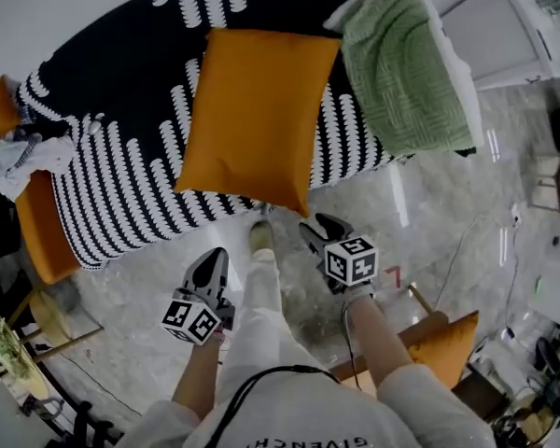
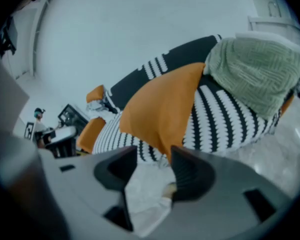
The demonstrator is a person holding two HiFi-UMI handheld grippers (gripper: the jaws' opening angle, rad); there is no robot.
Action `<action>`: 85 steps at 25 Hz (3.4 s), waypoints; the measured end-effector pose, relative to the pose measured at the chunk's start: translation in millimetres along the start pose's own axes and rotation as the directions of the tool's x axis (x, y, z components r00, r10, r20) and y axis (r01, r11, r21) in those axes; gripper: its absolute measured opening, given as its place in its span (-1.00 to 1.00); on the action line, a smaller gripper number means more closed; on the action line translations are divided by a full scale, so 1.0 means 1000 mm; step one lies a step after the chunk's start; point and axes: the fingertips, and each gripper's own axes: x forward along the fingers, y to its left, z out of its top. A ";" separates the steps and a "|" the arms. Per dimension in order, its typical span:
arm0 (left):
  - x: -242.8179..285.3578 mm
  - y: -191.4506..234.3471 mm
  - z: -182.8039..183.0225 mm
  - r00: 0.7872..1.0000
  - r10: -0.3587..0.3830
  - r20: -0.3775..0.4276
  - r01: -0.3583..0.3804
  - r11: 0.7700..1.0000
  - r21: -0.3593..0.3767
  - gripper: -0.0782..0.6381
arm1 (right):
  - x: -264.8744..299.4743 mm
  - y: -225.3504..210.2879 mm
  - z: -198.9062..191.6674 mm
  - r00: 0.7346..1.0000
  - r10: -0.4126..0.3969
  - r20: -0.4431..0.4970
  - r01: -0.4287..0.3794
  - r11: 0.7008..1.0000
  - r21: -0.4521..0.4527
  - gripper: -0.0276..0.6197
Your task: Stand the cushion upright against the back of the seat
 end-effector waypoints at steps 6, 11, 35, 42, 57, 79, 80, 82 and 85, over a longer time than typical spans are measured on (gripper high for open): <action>0.000 0.034 -0.002 0.998 0.070 0.005 -0.070 0.997 -0.043 -0.71 | 0.043 -0.023 -0.010 0.998 -0.029 -0.063 0.030 0.999 0.014 -0.24; -0.003 0.046 0.002 0.995 0.096 -0.005 -0.097 0.994 -0.054 -0.71 | 0.067 -0.016 -0.011 0.991 0.025 -0.134 -0.024 1.000 0.011 -0.24; 0.025 0.027 0.084 0.995 0.035 0.091 -0.023 0.992 -0.127 -0.71 | 0.011 0.094 0.129 0.950 0.308 0.057 -0.307 0.951 -0.013 -0.84; 0.041 -0.005 0.108 0.989 -0.114 0.090 0.122 0.988 -0.095 -0.71 | -0.012 0.113 0.182 0.908 0.397 0.137 -0.400 0.917 -0.003 -0.84; 0.091 -0.028 0.142 0.996 0.012 0.085 -0.040 0.941 0.336 -0.15 | 0.010 0.161 0.254 0.844 0.530 0.087 -0.528 0.848 -0.042 -0.84; 0.088 0.048 0.228 0.861 0.460 0.217 -0.502 0.701 0.507 0.04 | 0.095 0.271 0.290 0.783 0.592 -0.190 -0.619 0.772 -0.146 -0.84; 0.088 0.055 0.228 0.855 0.478 0.202 -0.508 0.694 0.509 0.04 | 0.098 0.275 0.290 0.782 0.593 -0.195 -0.621 0.770 -0.150 -0.84; 0.088 0.063 0.231 0.847 0.497 0.190 -0.518 0.685 0.513 0.03 | 0.102 0.280 0.292 0.778 0.596 -0.199 -0.625 0.765 -0.155 -0.84; 0.088 0.071 0.233 0.844 0.504 0.184 -0.522 0.692 0.499 -0.10 | 0.108 0.288 0.293 0.762 0.615 -0.202 -0.645 0.748 -0.155 -0.84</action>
